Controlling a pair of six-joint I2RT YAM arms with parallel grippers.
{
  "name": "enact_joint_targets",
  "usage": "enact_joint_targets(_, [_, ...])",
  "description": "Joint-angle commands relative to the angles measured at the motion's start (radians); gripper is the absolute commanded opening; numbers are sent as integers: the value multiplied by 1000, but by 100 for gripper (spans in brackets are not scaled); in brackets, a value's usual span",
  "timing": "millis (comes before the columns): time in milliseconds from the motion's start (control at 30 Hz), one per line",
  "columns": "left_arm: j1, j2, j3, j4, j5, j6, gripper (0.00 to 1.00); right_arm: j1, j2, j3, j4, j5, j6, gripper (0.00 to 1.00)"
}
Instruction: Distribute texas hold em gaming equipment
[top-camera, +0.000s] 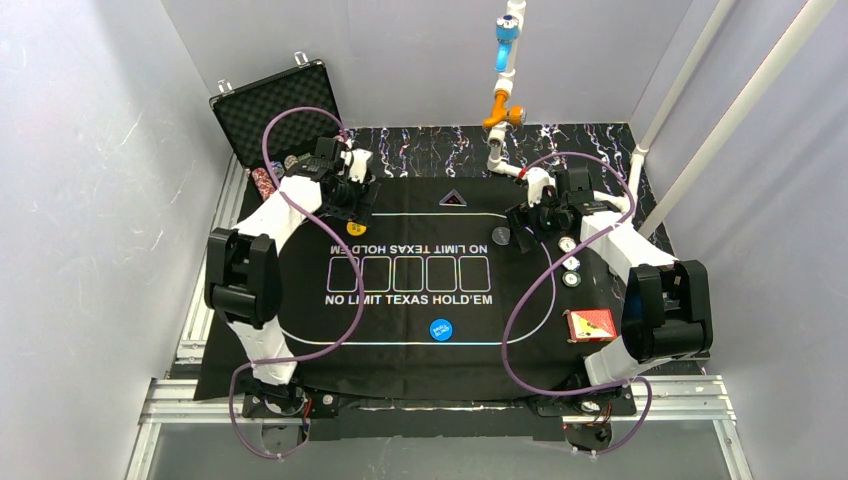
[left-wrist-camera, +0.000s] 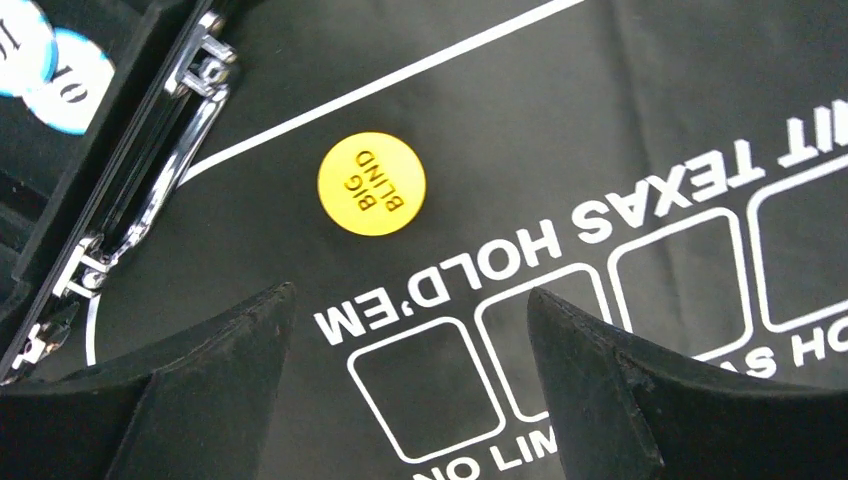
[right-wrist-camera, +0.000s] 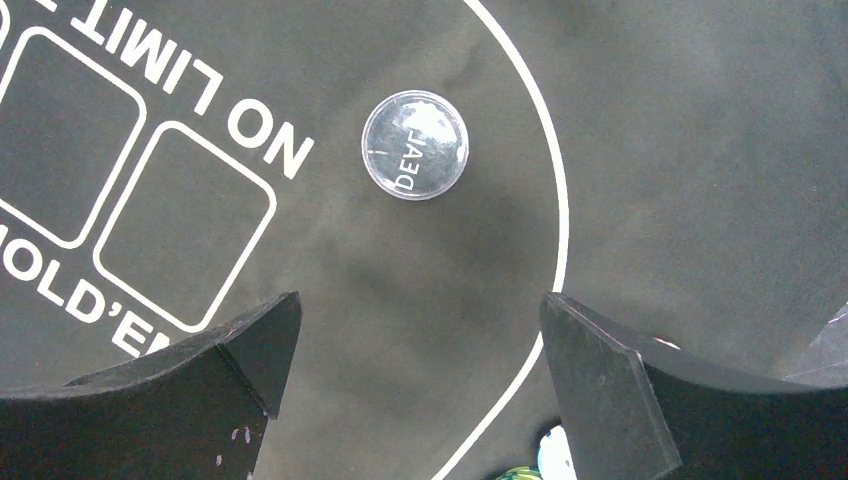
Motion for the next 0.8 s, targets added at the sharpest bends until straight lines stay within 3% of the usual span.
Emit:
enact_joint_targets(0, [7,21,2,55,-80,-122,84,-5,8,35,20,-11,-12,98])
enact_joint_targets(167, [6,72,9,89,-167,-187,80,-5,15,37,17,-10,-11,98])
enact_joint_targets(433, [0,168,22,110,-162,-205,72,-5,26,38,16,-7,-11,98])
enact_joint_targets(767, [-10,247,58,115,-176,-184,70,-5,43,42,11,-10,-15,98])
